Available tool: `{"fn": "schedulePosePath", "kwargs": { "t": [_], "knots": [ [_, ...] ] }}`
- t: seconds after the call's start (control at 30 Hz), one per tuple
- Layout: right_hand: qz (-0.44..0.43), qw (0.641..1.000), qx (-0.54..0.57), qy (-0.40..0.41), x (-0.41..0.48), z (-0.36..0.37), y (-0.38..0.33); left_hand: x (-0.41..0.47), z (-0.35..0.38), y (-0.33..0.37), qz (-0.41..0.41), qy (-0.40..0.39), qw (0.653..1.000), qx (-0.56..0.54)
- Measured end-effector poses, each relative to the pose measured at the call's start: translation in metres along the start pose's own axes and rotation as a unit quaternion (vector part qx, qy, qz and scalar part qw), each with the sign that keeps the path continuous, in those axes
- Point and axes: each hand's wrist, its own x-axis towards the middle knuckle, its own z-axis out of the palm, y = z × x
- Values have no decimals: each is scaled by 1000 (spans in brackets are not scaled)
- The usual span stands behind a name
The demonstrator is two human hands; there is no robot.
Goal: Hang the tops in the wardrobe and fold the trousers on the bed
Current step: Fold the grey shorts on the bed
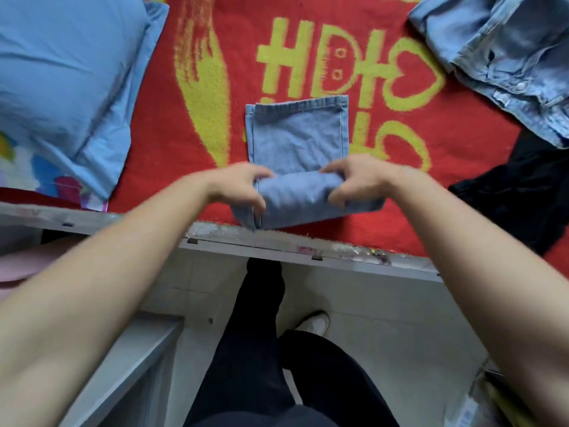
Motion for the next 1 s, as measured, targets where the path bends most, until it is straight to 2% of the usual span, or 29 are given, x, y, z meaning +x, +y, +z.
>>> {"fn": "schedulePosePath", "kwargs": {
  "t": [0.07,0.13,0.27,0.37,0.43,0.47,0.53,0.57,0.63,1.0],
  "knots": [
    [7,993,49,103,18,-27,5,13,-33,-12,-22,71,987,-143],
    [27,973,76,214,39,-43,12,31,-48,-22,-33,157,956,-244],
    [61,939,108,321,85,-40,19,80,-49,-30,-75,319,887,-326],
    [43,910,148,385,111,-22,20,110,-43,-37,-100,386,873,-281],
    [42,905,115,408,123,-7,22,119,-33,-37,-91,440,878,-166],
    [44,908,66,412,127,2,23,122,-26,-36,-79,451,886,-72],
    [41,914,-45,401,135,18,23,129,-12,-38,-44,408,904,121],
    [47,918,-80,385,140,24,23,136,-8,-43,-36,370,912,173],
    [79,929,-99,349,153,31,25,149,-8,-54,-56,321,928,181],
    [137,955,-77,253,201,34,38,191,-17,-73,-67,260,943,199]
  ]
}}
